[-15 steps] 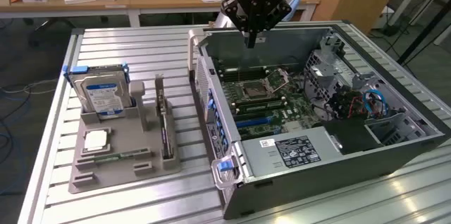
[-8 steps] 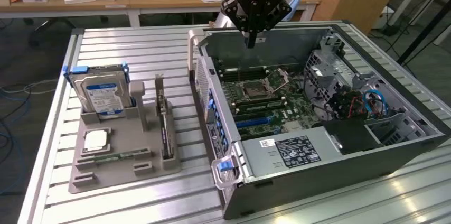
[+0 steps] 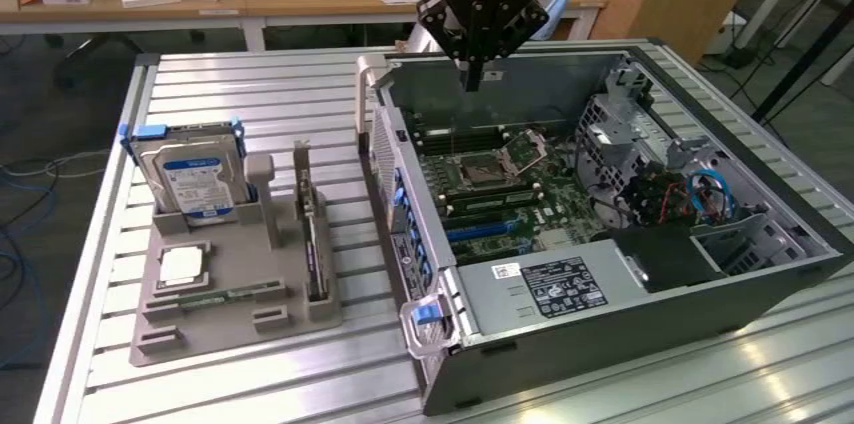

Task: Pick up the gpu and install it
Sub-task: 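Reach for the gpu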

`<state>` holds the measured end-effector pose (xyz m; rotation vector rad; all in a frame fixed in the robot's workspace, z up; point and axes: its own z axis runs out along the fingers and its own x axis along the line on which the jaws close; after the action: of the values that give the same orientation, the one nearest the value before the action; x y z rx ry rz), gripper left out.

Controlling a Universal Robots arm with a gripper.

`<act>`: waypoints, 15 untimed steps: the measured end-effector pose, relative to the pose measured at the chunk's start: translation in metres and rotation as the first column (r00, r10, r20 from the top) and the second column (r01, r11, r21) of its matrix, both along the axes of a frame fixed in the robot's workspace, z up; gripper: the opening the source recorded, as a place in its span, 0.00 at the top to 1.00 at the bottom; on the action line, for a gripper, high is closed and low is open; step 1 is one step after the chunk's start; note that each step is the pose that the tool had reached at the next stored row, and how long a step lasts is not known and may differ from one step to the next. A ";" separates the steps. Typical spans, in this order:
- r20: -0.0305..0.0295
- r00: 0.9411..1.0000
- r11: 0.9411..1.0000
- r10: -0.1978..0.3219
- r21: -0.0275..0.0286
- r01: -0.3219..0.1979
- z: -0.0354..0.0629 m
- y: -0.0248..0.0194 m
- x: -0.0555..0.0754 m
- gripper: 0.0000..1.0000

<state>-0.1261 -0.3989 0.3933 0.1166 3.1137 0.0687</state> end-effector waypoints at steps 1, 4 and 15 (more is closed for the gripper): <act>0.000 1.000 1.000 0.000 0.000 0.000 -0.0001 0.0000 -0.003 0.89; 0.000 1.000 1.000 0.000 0.000 0.000 -0.0002 0.0000 -0.008 0.89; -0.001 1.000 1.000 0.000 0.000 0.000 -0.0007 0.0000 -0.022 0.89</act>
<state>-0.1485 -0.3988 0.3926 0.1166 3.1144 0.0689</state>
